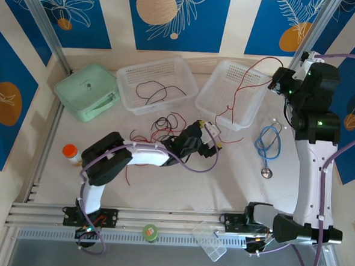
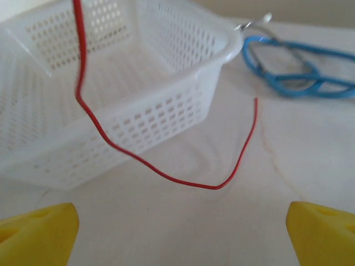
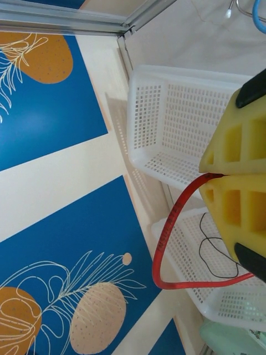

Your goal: Untangle the cables

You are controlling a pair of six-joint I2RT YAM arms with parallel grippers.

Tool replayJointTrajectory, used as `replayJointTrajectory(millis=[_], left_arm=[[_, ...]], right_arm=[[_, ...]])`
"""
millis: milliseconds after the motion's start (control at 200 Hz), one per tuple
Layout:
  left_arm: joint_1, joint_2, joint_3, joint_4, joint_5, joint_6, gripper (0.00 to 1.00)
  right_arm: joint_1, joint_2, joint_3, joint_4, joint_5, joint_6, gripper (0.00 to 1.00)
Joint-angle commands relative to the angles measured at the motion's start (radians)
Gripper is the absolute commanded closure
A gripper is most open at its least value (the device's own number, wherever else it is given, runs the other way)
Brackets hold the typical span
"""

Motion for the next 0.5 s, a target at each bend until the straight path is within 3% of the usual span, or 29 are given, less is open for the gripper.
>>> replayJointTrajectory(millis=[0,90,195,495], left_arm=[[0.008,0.043,0.063,0.09,-0.099,0.01,0.04],[0.015,0.062,0.057,0.138,-0.155,0.004,0.05],[0.034,0.054,0.023,0.209,-0.144,-0.022,0.05],[0.063,0.054,0.007,0.351,0.068,-0.09,0.03]], right_arm=[[0.004,-0.036,0.044,-0.047,-0.029,0.014,1.0],[0.004,-0.056,0.068,-0.074,-0.035,0.011,1.0],[0.004,-0.076,0.095,-0.101,-0.05,0.01,1.0],[0.004,-0.128,0.115,-0.15,-0.076,0.009,1.0]])
